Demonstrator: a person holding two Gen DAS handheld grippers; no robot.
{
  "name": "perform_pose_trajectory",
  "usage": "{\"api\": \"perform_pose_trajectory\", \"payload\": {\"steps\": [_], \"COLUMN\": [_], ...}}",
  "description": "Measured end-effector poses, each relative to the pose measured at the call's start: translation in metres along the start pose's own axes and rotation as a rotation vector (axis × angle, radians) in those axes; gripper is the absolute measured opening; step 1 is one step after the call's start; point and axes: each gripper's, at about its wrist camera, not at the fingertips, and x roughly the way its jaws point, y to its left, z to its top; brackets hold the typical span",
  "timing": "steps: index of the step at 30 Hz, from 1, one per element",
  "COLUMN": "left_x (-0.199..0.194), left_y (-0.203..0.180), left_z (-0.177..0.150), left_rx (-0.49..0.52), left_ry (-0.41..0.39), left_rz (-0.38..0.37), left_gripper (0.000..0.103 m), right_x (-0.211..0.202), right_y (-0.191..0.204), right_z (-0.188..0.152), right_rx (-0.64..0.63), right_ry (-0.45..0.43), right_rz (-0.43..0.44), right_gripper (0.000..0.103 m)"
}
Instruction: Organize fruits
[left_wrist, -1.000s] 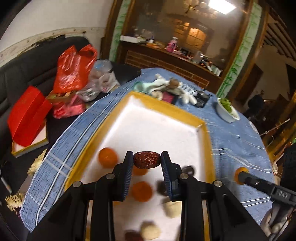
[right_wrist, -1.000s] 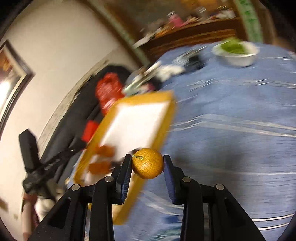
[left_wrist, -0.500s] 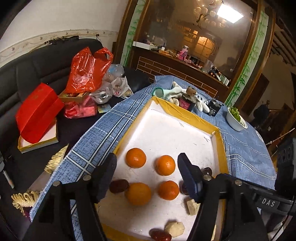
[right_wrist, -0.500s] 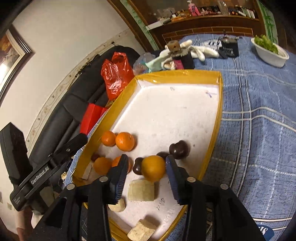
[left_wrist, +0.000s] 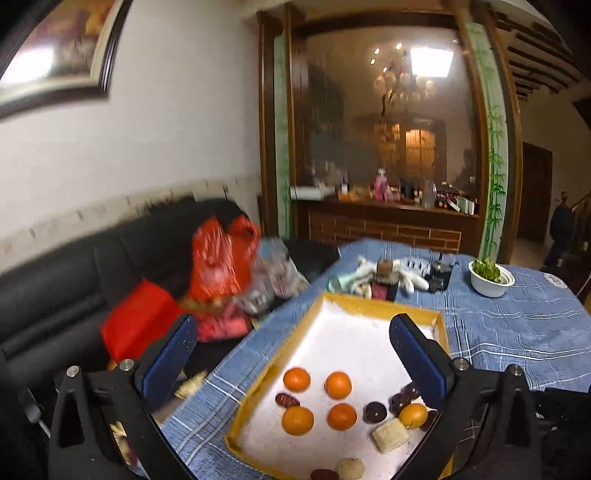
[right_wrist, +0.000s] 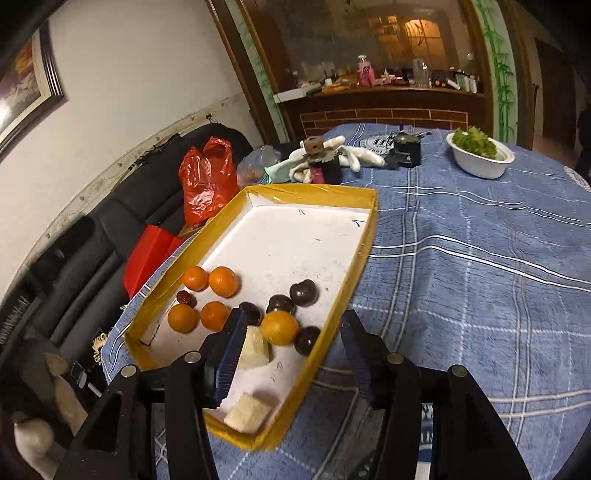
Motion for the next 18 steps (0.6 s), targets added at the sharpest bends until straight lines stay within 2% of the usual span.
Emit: {"api": "perform_pose_trajectory", "payload": {"steps": [6,9,14,18], "left_x": [-0.026,-0.035,-0.035,-0.032], "left_y": [-0.024,-0.029,-0.034,-0.038], "left_z": [0.000,-0.006,-0.008,-0.012], "left_rx": [0.024,0.013,-0.018,-0.016], "left_ry": [-0.020,-0.002,0.096,0.148], "left_rz": [0.106,0.128,0.009,-0.019], "left_gripper": [0.103,0.103,0.103,0.103], "right_x": [-0.026,-0.039,-0.050,-0.054], "right_y": [-0.001,-0.002,-0.005,-0.005], "right_z": [-0.010,-0.017,-0.023,-0.027], "right_rx": [-0.003,-0.008,-0.013,-0.025], "right_ry": [-0.046,-0.068,-0.082,-0.093], "right_rz": [-0.002,-0.014,-0.043,-0.070], "right_gripper": [0.068,0.075,0.078,0.083]}}
